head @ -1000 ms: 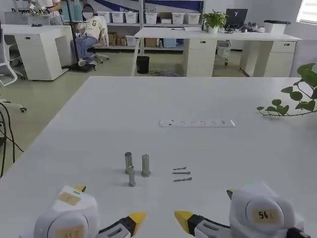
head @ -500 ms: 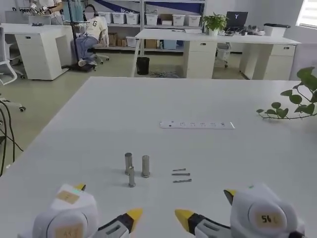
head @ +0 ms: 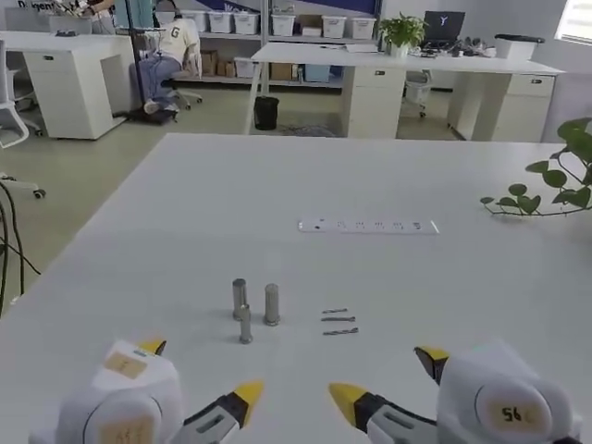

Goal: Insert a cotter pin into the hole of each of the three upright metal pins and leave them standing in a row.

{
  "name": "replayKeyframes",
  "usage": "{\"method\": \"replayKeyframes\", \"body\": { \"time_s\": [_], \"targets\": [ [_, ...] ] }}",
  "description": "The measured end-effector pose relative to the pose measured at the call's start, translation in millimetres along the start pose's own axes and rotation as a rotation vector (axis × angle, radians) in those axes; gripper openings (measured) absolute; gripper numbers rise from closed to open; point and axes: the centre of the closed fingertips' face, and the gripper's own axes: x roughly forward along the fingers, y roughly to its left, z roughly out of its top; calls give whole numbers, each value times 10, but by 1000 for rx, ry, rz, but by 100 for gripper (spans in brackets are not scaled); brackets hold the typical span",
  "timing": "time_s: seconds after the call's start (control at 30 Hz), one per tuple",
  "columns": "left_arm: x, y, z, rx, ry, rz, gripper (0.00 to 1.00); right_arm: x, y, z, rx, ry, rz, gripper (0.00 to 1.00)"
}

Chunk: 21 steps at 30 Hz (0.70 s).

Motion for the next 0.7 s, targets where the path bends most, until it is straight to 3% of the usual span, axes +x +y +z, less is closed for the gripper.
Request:
{"method": "replayKeyframes", "body": {
  "time_s": [0.23, 0.27, 0.3, 0.33, 0.4, 0.5, 0.7],
  "targets": [
    [185, 47, 74, 0, -10, -39, 57, -18, -62, 69, 22, 4, 3, 68],
    [219, 28, 61, -2, 4, -59, 53, -14, -70, 69, 22, 8, 3, 68],
    [230, 23, -19, 5, 62, -69, 47, -10, -86, 63, 29, 17, 1, 68],
    [272, 41, -42, 32, 86, -66, 45, -10, -88, 57, 33, 21, 1, 67],
    [400, 33, 70, 45, 20, -78, 47, -8, -91, 56, 71, 29, 16, 64],
    [519, 23, 75, 48, 23, -89, 47, -5, -115, 71, 67, 27, 7, 64],
    [775, 61, -21, 53, 54, -109, 45, 42, -147, 110, 75, 23, 10, 64]
  ]
}}
